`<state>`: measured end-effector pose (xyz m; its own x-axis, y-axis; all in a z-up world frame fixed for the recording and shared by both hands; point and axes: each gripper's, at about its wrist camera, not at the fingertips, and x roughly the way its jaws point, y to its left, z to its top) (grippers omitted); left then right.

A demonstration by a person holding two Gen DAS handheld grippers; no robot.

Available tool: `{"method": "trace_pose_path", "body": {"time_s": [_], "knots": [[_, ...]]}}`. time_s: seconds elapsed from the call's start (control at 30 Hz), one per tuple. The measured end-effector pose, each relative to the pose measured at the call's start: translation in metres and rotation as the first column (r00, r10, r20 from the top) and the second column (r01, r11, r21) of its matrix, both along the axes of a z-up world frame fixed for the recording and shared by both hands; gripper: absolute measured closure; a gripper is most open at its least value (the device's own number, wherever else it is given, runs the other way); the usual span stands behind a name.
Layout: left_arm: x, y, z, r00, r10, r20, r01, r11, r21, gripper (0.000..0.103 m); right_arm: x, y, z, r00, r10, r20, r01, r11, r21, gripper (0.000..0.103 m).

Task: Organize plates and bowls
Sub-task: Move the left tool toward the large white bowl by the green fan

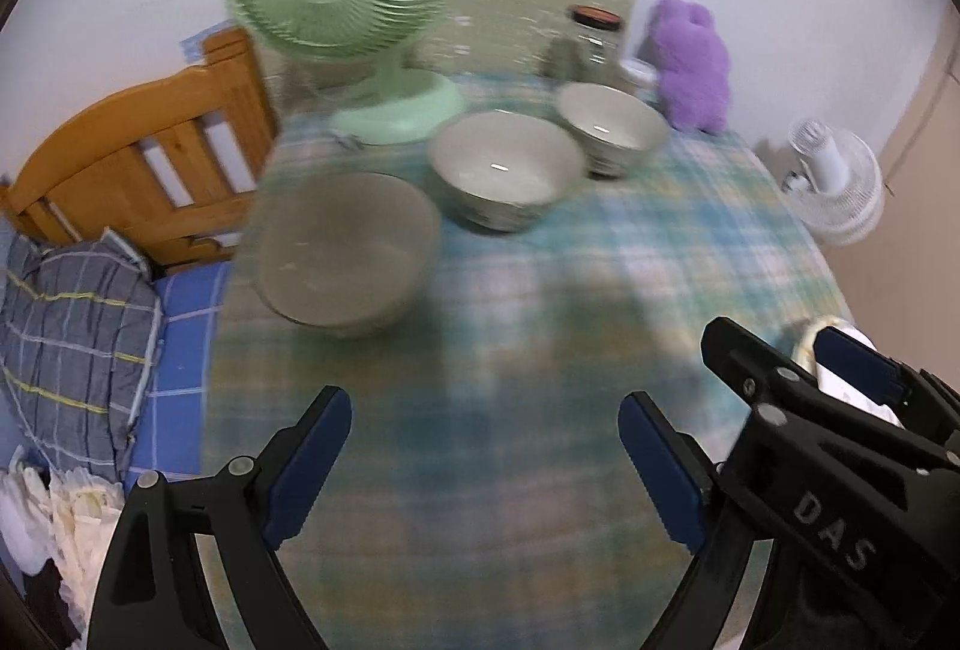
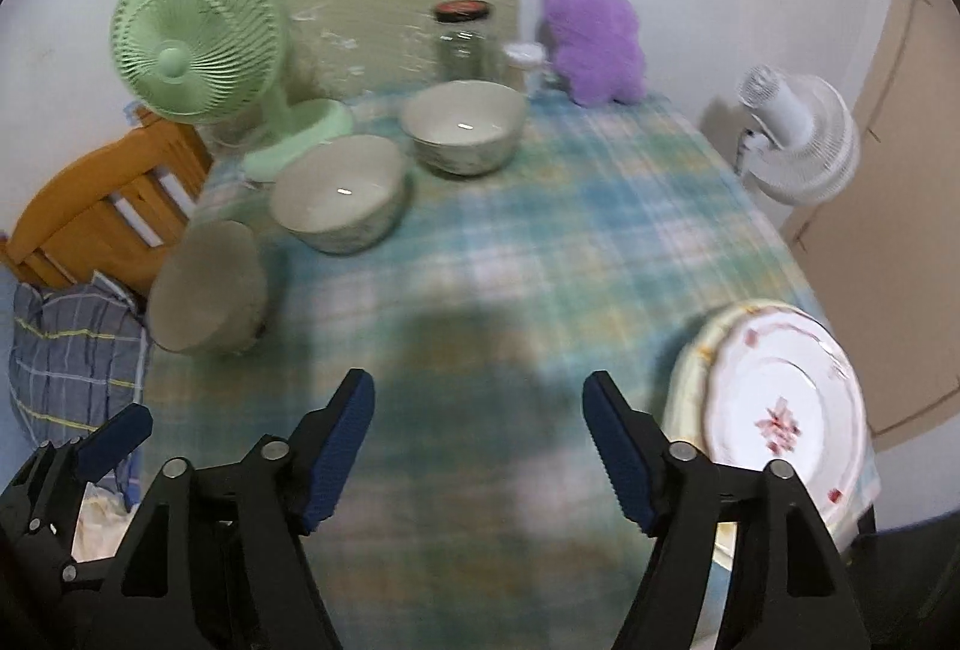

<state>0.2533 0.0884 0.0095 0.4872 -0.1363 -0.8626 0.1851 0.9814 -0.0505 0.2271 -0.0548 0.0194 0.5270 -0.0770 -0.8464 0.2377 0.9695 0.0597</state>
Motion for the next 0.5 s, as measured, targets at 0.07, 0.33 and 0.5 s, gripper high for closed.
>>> {"method": "trace_pose_path", "body": {"time_s": [0.07,0.33,0.5], "knots": [[0.011,0.015,-0.002,0.999,0.034,0.004,-0.034,0.999,0.013,0.013,0.012,0.015,0.0,0.999,0.03,0.011,-0.03,0.999,0.012,0.024],[0.054,0.053,-0.012,0.995,0.09,0.047,-0.092,0.995,0.042,0.017,0.061,0.067,-0.007,0.996,0.079,0.036,-0.08,0.996,0.035,0.024],[0.075,0.067,-0.022,0.991,0.119,0.061,-0.122,0.991,0.052,0.019,0.092,0.086,-0.015,0.995,0.092,0.038,-0.094,0.995,0.03,0.024]]}}
